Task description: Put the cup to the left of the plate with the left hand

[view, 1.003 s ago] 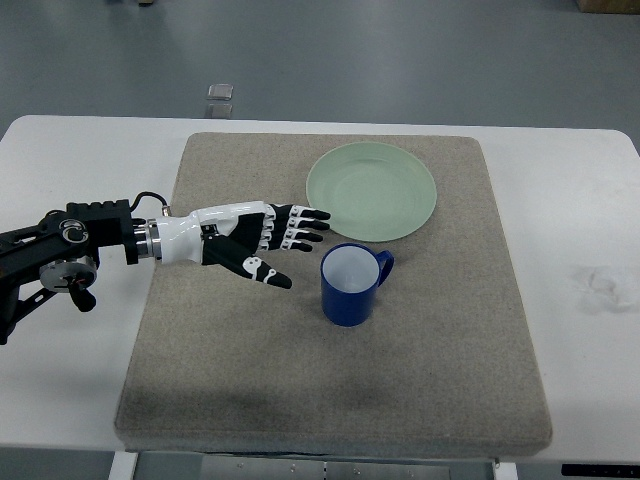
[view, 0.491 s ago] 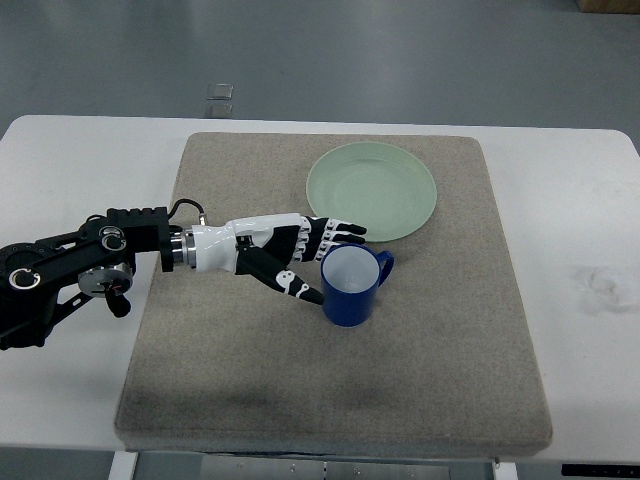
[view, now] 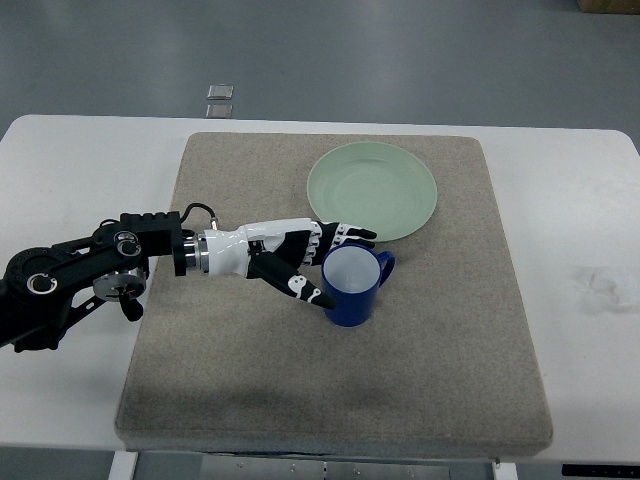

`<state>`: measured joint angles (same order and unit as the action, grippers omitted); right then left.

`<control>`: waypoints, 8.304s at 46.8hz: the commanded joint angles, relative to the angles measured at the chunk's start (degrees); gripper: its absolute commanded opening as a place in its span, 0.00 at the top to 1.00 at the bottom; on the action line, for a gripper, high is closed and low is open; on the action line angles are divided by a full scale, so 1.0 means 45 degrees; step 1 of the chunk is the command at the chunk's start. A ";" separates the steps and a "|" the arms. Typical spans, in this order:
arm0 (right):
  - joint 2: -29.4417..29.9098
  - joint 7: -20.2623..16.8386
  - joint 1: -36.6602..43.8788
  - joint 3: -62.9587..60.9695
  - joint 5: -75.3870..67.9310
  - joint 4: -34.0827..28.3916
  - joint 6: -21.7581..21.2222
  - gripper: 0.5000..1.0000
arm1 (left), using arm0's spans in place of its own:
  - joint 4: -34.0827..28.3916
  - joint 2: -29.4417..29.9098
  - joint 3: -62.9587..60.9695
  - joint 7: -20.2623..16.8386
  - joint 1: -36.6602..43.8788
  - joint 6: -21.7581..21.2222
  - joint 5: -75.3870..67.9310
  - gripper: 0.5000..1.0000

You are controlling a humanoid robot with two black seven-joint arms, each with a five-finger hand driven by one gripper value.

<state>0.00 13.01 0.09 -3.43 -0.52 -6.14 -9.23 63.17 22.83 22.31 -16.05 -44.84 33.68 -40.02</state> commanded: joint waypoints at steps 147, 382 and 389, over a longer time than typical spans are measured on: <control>0.0000 0.0000 -0.0001 0.0000 -0.0003 0.0018 -0.0019 0.14 | -0.0912 -0.1187 0.3204 -0.0202 0.0531 -0.4436 -0.0168 0.41; 0.0000 0.0000 -0.0001 0.0000 -0.0003 0.0018 0.0000 0.14 | -0.6029 -0.1108 0.7522 0.0169 -0.0445 -0.7113 0.7566 0.00; 0.0000 0.0000 -0.0001 0.0000 -0.0003 -0.0002 0.0000 0.14 | -0.6068 -0.1128 0.7522 0.0169 -0.0445 -0.7132 0.7586 0.00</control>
<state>0.00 13.01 0.09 -3.43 -0.52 -6.14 -9.23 35.93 17.85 56.16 -15.30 -46.86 1.66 -5.92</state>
